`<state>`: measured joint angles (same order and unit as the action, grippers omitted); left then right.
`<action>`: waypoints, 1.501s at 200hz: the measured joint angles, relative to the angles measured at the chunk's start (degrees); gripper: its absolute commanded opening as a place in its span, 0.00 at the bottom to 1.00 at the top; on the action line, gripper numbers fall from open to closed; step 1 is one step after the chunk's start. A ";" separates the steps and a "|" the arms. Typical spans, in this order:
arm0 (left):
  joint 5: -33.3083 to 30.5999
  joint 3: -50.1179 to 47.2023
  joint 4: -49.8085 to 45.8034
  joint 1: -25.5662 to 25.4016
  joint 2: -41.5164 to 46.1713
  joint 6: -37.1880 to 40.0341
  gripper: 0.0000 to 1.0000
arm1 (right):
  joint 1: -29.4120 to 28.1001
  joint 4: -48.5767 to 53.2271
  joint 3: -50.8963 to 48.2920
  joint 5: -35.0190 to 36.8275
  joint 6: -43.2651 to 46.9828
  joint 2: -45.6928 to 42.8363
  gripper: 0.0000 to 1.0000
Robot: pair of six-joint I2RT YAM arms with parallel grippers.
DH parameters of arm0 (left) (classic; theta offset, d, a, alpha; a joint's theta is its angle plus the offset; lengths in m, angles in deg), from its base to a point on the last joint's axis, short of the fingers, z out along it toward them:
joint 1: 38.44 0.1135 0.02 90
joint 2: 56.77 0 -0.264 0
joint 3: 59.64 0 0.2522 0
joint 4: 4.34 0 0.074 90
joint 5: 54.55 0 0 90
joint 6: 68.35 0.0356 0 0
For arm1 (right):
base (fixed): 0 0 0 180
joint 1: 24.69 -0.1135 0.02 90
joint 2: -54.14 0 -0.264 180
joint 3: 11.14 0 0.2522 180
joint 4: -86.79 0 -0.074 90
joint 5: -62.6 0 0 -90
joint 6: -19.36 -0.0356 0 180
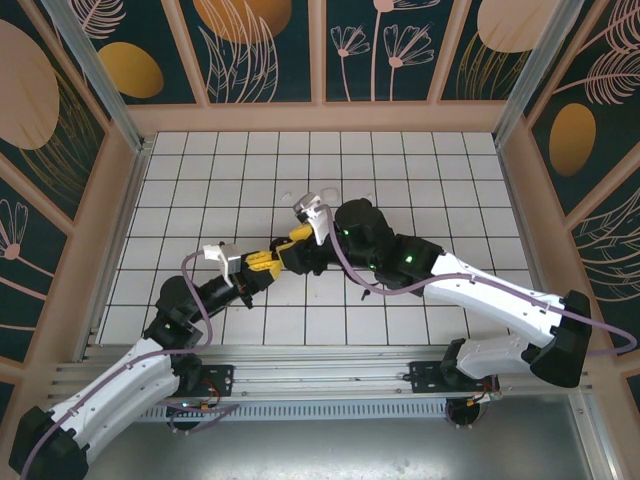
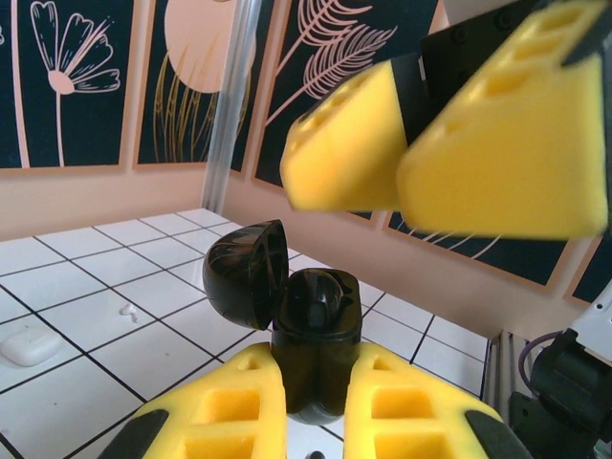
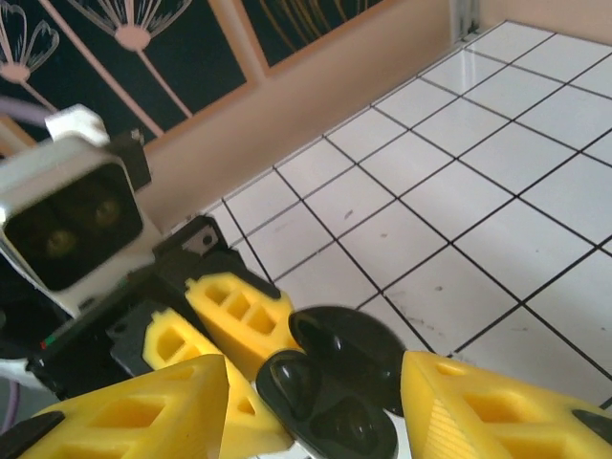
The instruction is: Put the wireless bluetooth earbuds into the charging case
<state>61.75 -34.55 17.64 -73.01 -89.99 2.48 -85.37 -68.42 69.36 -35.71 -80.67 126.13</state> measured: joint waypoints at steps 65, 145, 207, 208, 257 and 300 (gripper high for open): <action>-2.71 0.00 -3.74 0.00 0.11 -0.59 0.00 | 2.82 2.40 0.09 3.78 -8.63 -2.14 0.52; -4.33 0.00 -7.85 0.00 0.07 -1.09 0.00 | 16.83 9.62 -16.13 10.01 -29.03 -10.91 0.51; -4.31 0.00 -7.89 0.00 -3.23 -1.31 0.00 | 19.12 14.51 -29.27 7.10 -38.07 -12.37 0.50; -4.31 0.00 -7.89 0.00 -3.37 -1.33 0.00 | 19.12 14.56 -29.57 6.99 -38.18 -12.41 0.50; -4.28 0.15 -7.34 0.00 -7.69 -1.66 0.00 | 19.80 14.91 -37.64 4.74 -42.49 -13.46 0.46; -3.98 0.11 -3.21 0.00 -12.33 -1.95 0.00 | 20.22 13.11 -42.51 3.93 -45.16 -15.04 0.38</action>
<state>57.78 -34.44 14.43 -73.01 -102.31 0.53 -65.16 -55.30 26.85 -31.78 -125.82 111.09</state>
